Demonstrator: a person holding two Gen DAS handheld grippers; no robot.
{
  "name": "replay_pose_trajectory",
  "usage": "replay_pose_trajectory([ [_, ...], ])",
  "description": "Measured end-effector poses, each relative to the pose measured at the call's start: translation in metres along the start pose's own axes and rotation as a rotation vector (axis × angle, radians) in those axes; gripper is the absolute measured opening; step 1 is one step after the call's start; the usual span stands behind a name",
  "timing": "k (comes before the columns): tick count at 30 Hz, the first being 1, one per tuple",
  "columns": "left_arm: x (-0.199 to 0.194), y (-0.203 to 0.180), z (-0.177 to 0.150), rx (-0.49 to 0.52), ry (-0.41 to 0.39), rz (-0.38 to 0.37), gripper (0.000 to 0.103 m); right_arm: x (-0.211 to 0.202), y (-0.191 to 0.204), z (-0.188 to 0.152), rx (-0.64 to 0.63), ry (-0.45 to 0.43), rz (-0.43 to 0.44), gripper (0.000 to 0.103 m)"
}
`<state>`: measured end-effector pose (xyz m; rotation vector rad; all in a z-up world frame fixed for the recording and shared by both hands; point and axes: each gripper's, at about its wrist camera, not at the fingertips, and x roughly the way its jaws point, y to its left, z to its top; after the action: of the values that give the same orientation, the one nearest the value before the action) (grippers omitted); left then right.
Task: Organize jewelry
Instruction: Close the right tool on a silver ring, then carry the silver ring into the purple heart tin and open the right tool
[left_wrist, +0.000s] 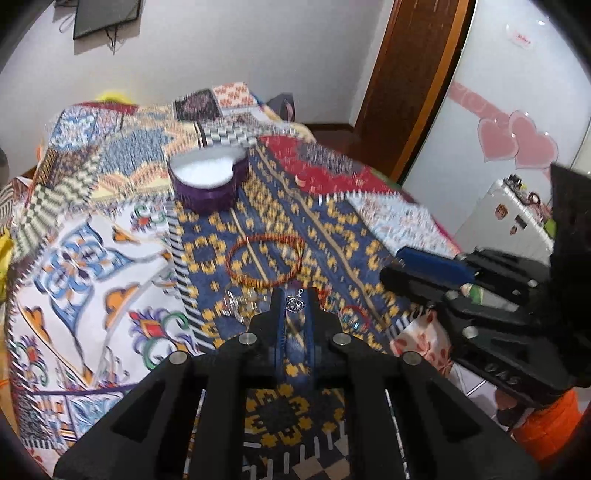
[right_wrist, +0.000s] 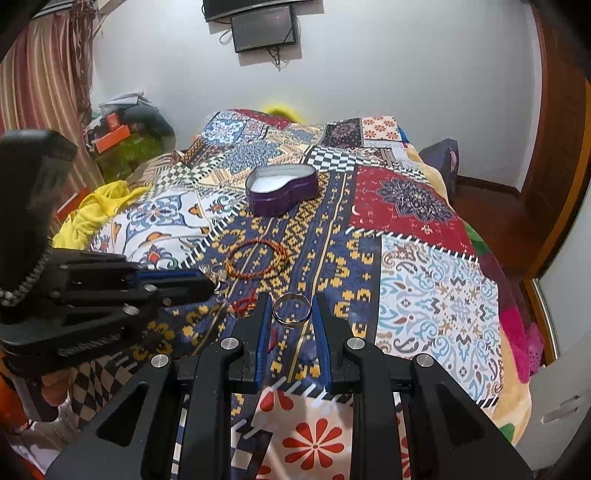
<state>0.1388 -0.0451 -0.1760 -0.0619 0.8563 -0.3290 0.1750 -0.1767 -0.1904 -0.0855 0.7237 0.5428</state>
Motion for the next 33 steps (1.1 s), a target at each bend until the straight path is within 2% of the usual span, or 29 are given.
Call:
replay_pose_trajectory([
  [8,-0.025,0.009,0.025,0.005,-0.106,0.049,0.009,-0.004,0.005,0.018,-0.01,-0.057,-0.003,0.02],
  [20,-0.032,0.038,0.064,-0.003,-0.196,0.114,0.009,0.0,0.007,0.057,-0.038,-0.15,-0.014,0.02],
  [33,-0.01,0.065,0.097,-0.019,-0.224,0.151,0.009,0.037,0.004,0.089,-0.072,-0.157,-0.019,0.02],
])
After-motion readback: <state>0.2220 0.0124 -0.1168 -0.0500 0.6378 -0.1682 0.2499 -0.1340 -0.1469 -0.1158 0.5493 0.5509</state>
